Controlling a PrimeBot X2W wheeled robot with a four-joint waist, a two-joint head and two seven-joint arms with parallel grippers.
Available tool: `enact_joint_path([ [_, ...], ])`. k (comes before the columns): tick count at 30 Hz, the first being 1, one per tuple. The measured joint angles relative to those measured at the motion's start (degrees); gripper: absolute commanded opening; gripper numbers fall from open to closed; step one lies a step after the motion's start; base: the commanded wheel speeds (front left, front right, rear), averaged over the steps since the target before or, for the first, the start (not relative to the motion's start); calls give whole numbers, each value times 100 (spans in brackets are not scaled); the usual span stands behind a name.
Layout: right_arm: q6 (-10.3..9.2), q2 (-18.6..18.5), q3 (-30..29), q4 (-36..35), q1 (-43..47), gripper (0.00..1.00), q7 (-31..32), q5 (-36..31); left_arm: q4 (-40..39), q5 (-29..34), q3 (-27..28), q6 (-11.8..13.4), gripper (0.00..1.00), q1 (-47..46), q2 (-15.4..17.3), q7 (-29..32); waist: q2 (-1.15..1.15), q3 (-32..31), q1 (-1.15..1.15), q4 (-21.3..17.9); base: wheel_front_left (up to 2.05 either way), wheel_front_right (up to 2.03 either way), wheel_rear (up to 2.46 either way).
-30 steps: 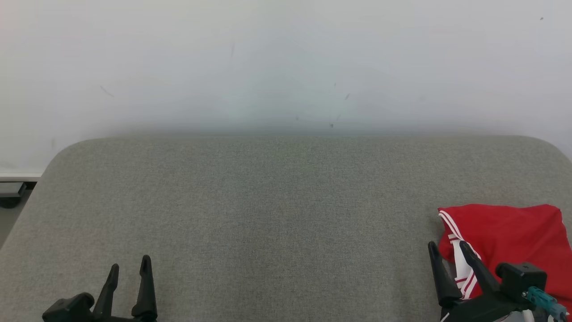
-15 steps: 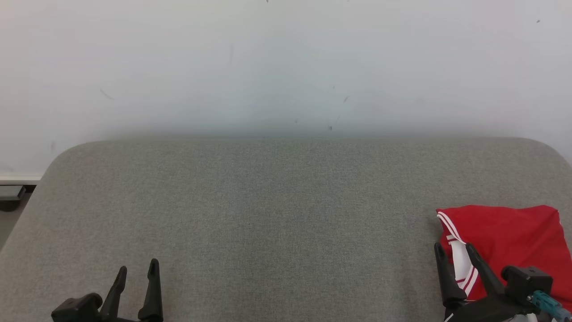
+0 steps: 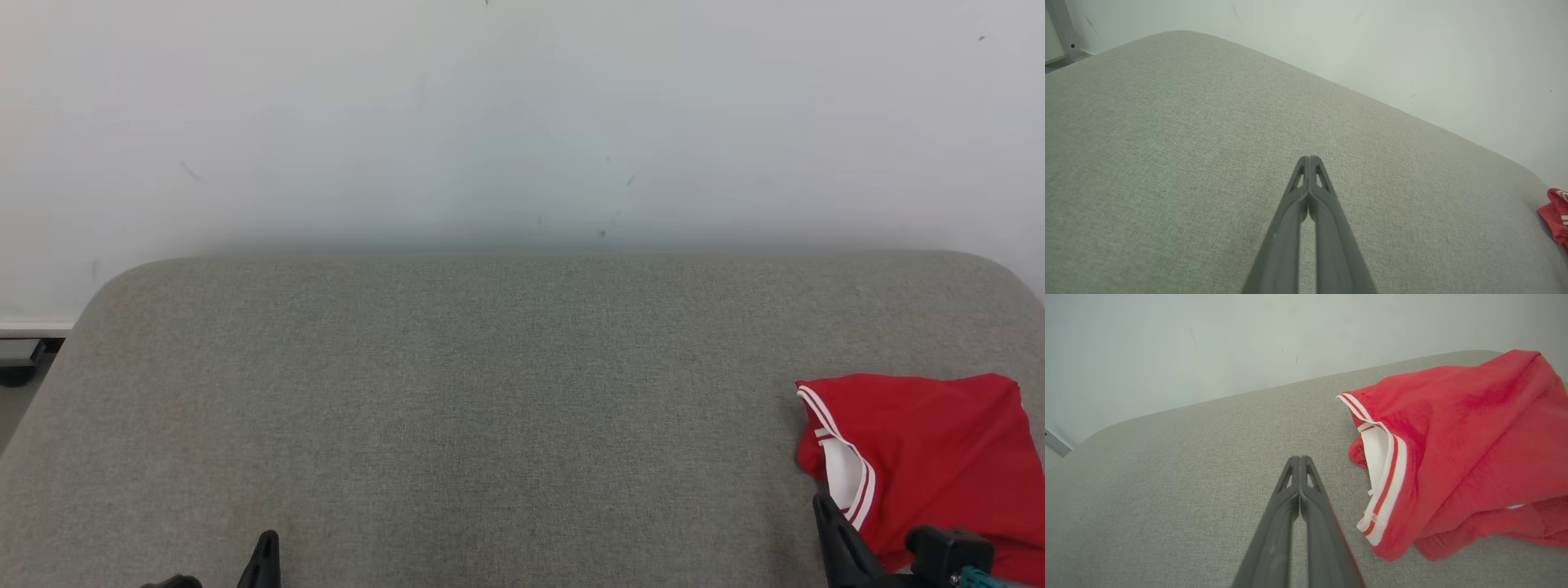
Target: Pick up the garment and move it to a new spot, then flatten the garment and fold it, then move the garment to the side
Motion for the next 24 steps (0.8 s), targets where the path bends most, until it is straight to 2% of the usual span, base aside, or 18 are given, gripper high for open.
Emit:
enact_joint_path([
  [24,34,-1,-109,152,-208,0,294,1869,11,-1522,553,-303,0,-87,-174,436,0,127,0,-89,0,0,0],
])
